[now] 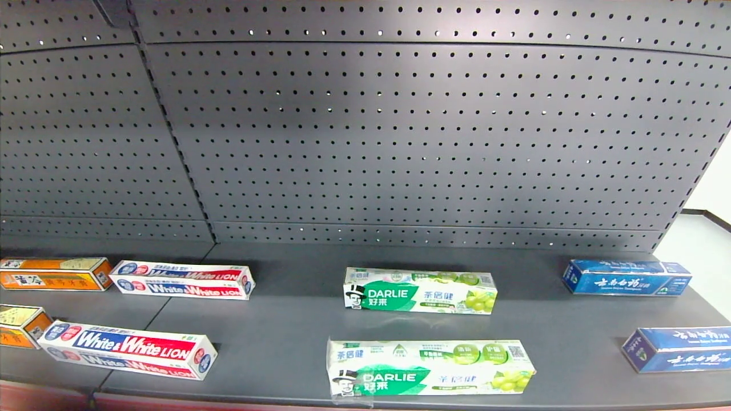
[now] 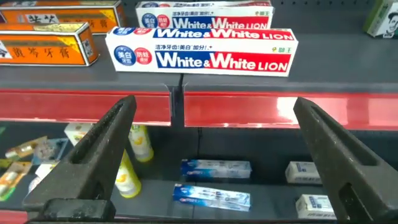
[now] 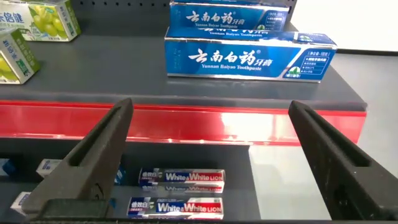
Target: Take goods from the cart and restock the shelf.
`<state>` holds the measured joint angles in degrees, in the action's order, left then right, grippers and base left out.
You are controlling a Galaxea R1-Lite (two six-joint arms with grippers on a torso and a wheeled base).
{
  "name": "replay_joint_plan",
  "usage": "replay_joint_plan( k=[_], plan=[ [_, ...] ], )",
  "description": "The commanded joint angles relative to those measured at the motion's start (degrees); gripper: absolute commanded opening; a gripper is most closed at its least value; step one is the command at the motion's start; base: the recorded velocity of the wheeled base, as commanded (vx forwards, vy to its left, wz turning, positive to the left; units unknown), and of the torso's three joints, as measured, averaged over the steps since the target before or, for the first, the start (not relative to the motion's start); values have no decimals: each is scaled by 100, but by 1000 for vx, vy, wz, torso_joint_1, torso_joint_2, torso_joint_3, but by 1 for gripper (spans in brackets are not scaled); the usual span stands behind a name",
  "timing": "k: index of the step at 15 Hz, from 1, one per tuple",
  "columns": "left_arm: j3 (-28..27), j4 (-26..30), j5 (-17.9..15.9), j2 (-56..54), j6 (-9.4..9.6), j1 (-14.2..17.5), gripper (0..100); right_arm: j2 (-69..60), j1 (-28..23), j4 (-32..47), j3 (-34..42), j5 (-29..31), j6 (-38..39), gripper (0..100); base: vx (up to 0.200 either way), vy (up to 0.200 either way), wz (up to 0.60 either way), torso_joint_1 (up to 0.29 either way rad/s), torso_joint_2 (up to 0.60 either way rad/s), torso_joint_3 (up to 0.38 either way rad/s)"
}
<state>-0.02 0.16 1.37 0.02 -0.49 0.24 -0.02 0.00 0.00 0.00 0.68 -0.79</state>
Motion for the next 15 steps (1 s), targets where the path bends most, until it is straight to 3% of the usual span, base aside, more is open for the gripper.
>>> replay_joint_plan(
  k=[1,6,8,15],
  plan=[
    [2,2,4,-2,-4,11,100,2,0,0,0,-7,0,100,0,0,0,0,0,0],
    [-6,2,-22,-2,14,11,100,2,-9,0,0,2,0,100,0,0,0,0,0,0],
    [-6,2,-22,-2,14,11,100,2,-9,0,0,2,9,100,-200,0,0,2,5,5],
    [-6,2,-22,-2,22,2,100,2,0,0,0,11,-9,100,0,0,-86,0,0,0]
  ],
)
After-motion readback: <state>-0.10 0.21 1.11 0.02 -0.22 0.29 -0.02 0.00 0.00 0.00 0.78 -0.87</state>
